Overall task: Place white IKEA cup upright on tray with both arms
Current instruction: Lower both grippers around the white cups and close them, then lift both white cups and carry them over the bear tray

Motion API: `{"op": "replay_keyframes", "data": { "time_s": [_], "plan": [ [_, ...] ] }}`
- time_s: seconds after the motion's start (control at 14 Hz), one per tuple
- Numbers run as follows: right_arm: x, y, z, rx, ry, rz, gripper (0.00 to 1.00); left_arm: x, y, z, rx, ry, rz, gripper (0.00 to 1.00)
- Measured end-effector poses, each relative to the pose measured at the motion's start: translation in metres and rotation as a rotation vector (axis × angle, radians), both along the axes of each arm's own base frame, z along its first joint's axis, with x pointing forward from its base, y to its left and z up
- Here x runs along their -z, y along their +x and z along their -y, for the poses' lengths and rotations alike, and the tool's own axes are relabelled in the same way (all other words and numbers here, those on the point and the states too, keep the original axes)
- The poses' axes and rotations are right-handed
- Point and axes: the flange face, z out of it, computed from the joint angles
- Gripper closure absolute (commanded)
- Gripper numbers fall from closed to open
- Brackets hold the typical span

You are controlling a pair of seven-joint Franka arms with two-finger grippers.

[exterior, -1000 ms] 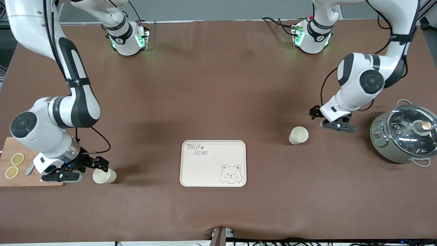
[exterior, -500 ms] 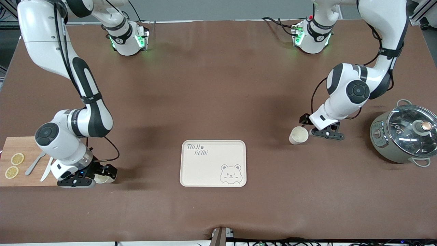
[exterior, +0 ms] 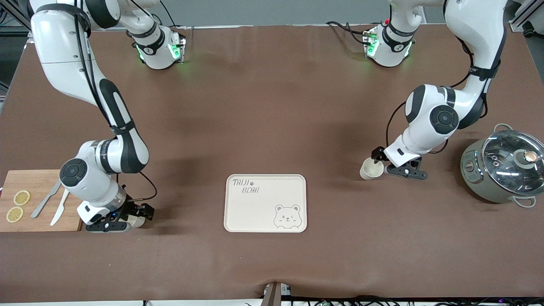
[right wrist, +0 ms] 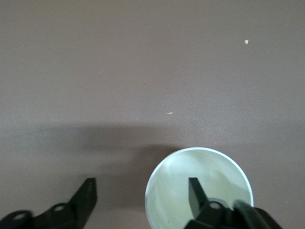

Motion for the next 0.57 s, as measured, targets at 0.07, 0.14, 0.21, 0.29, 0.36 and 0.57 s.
{"op": "replay_keyframes", "data": {
  "time_s": [0.07, 0.14, 0.21, 0.29, 0.36, 0.57],
  "plan": [
    [0.000, 0.000, -0.001, -0.001, 0.000, 0.001, 0.69, 0.002, 0.003, 0.000, 0.000, -0.001, -0.001, 0.00],
    [0.000, 0.000, -0.001, -0.001, 0.000, 0.001, 0.80, 0.005, 0.006, 0.001, -0.001, -0.003, -0.002, 0.00],
    [-0.001, 0.000, -0.001, -0.001, 0.000, 0.002, 0.90, 0.007, 0.009, 0.002, -0.001, -0.005, -0.002, 0.00],
    [-0.001, 0.001, -0.001, -0.002, 0.000, 0.002, 0.96, 0.010, 0.013, 0.003, -0.002, -0.008, -0.003, 0.00],
    [-0.002, 0.001, -0.001, -0.005, -0.002, 0.004, 1.00, 0.013, 0.016, 0.004, -0.002, -0.010, -0.002, 0.00],
    [-0.009, 0.005, 0.003, -0.030, -0.013, 0.021, 1.00, 0.027, 0.021, 0.006, -0.002, -0.020, 0.012, 0.00]
  ]
}}
